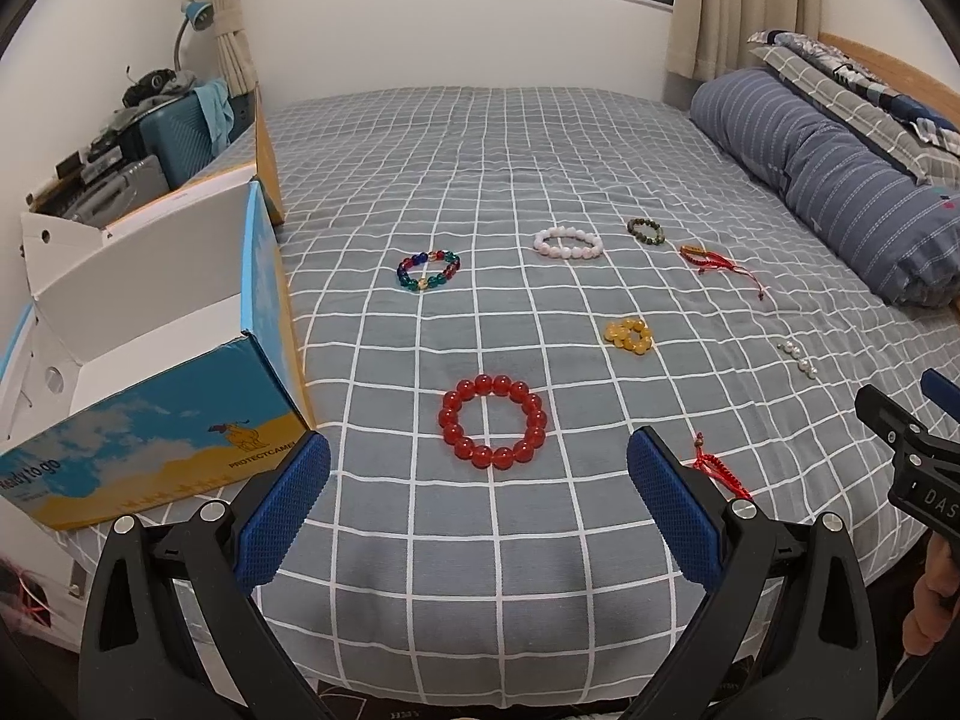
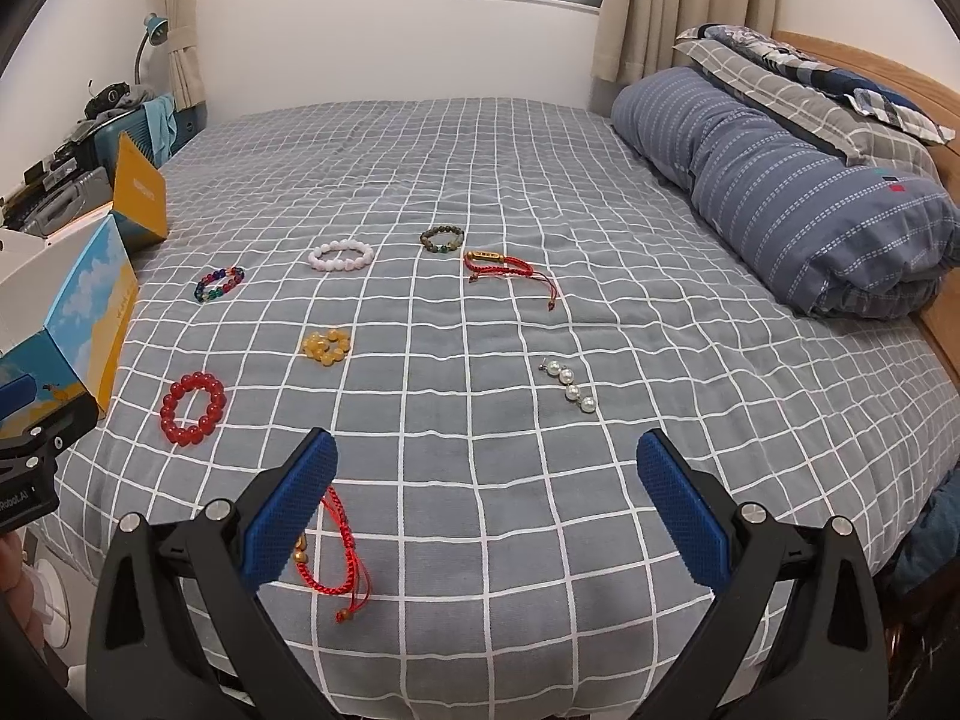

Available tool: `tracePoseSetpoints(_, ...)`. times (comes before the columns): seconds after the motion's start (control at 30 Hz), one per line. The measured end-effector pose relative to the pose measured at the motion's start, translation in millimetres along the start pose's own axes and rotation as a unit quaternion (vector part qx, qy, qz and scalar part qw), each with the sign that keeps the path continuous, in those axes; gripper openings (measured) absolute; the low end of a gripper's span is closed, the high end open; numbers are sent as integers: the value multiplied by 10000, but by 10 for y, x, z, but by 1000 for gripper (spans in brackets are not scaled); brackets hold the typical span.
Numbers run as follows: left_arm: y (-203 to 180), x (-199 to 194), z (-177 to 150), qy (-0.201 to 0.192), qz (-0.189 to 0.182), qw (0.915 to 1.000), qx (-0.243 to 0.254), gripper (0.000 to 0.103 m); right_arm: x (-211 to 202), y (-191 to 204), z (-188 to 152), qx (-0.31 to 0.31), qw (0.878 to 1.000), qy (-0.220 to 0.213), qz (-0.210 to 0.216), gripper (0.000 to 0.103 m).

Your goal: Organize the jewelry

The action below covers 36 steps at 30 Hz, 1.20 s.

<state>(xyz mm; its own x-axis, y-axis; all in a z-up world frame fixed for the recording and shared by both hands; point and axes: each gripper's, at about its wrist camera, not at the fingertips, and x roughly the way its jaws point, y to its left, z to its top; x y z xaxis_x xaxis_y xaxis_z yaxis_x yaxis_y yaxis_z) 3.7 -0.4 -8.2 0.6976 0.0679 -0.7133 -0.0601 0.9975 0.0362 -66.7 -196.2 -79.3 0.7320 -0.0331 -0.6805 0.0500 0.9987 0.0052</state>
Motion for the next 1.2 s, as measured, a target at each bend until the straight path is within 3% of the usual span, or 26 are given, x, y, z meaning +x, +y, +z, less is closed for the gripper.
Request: tracePoseSetpoints(1.2, -36, 17, -9, 32, -43, 10000, 82, 97, 45, -11, -17, 53, 10000, 80, -7, 97)
